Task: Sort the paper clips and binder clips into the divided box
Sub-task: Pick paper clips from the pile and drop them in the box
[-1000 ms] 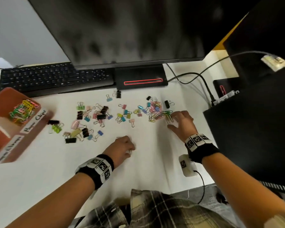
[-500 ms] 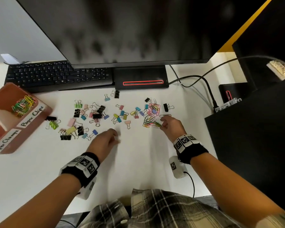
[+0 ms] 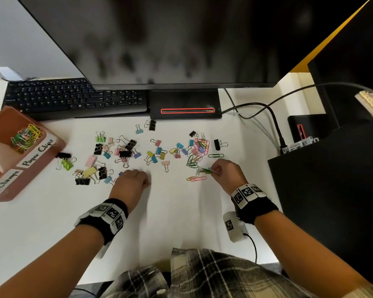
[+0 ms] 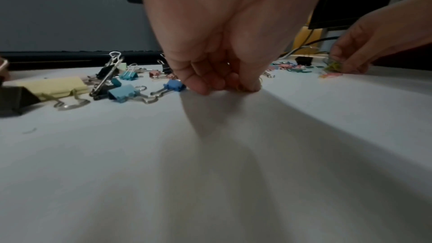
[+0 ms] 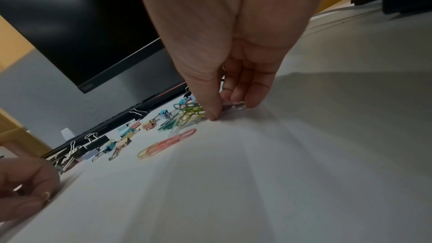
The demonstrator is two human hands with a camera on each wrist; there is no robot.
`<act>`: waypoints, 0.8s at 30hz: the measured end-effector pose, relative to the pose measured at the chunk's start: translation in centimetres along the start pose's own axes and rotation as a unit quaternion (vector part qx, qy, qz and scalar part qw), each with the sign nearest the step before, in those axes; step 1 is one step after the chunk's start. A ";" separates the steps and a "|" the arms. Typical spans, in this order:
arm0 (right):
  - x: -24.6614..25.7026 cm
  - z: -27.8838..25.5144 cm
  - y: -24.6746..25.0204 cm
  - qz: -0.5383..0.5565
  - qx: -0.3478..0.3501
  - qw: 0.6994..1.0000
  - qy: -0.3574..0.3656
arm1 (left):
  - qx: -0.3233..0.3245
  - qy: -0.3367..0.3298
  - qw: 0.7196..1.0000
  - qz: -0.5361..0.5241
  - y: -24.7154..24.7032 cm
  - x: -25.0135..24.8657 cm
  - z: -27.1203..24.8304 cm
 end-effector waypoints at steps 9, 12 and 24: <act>-0.5 0.8 2.2 0.000 -0.039 0.998 0.055 | 0.025 -0.036 0.992 -0.118 0.3 -5.6 2.6; 0.0 2.0 1.9 0.030 -0.019 0.998 0.051 | 0.003 -0.047 0.986 -0.161 0.2 -8.8 4.6; 1.8 2.6 0.2 -0.029 0.048 0.998 0.042 | 0.005 -0.054 0.995 -0.082 -2.0 -12.5 8.3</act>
Point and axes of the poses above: each hand's wrist, its own z-axis towards the middle knuckle, its own y-axis out of the back of the hand, x = y × z, the point moved 6 cm from there along z, towards the middle knuckle, and after that the axes turned 2 degrees about -x, right-handed, at the moved point
